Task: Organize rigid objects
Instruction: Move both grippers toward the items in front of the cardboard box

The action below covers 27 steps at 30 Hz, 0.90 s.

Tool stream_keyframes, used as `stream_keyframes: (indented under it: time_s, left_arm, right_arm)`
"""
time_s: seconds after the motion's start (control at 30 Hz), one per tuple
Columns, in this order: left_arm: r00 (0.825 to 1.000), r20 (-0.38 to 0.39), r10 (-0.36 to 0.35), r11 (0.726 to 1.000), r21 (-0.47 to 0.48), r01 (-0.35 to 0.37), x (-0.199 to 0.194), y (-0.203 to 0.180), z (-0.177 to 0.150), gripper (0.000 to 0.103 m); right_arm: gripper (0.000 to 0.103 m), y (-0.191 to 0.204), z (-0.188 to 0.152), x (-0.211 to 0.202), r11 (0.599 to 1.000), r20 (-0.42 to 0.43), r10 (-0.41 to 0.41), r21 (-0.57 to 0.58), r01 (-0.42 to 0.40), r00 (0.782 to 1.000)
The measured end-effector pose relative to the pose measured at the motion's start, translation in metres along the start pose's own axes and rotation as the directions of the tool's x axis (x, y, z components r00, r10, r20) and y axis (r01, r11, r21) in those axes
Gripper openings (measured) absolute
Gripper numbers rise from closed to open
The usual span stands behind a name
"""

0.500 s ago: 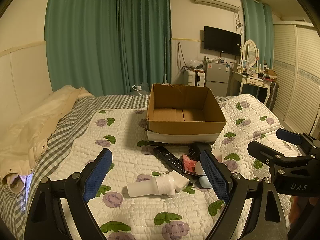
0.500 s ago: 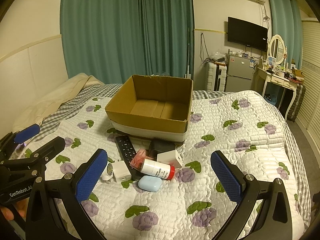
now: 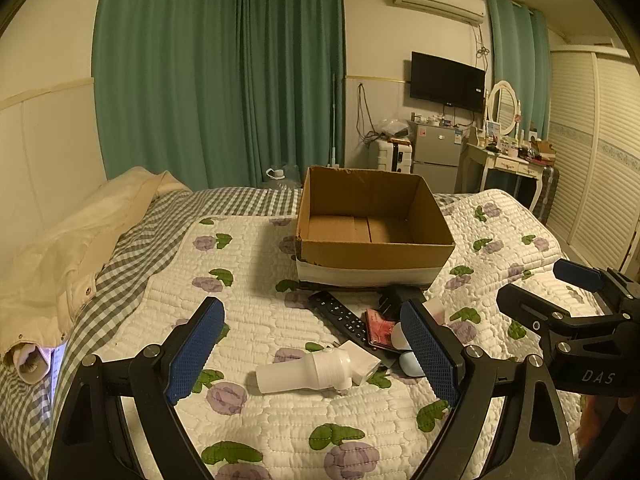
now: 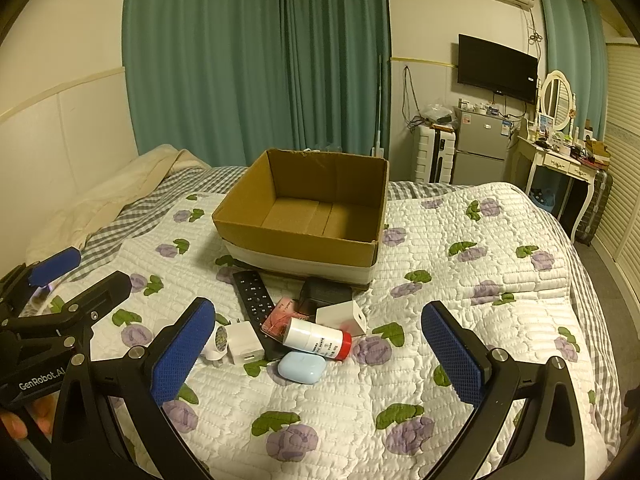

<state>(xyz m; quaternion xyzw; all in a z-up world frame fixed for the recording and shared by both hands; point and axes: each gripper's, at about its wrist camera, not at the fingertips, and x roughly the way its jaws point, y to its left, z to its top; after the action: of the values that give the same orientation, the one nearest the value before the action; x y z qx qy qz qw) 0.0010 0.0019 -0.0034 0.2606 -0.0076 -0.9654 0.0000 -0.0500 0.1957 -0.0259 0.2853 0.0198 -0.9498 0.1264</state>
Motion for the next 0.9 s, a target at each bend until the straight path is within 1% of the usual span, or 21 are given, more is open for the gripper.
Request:
stream_keyframes:
  time_s: [0.57, 0.8, 0.9]
  left_arm:
    - [1.0, 0.009, 0.003, 1.0, -0.002, -0.003, -0.003, 0.002, 0.001, 0.092]
    - [1.0, -0.012, 0.018, 1.0, -0.018, -0.019, 0.001, 0.007, -0.001, 0.092]
    - [0.998, -0.04, 0.037, 0.999, -0.014, -0.038, 0.01, 0.009, -0.006, 0.092]
  right_arm:
    - [0.103, 0.0, 0.0, -0.005, 1.0, 0.003, -0.007, -0.009, 0.007, 1.0]
    - [0.103, -0.004, 0.0, 0.0, 0.999, -0.011, -0.025, -0.026, 0.025, 1.0]
    - [0.103, -0.008, -0.002, 0.01, 0.999, -0.03, -0.026, -0.03, 0.025, 0.999]
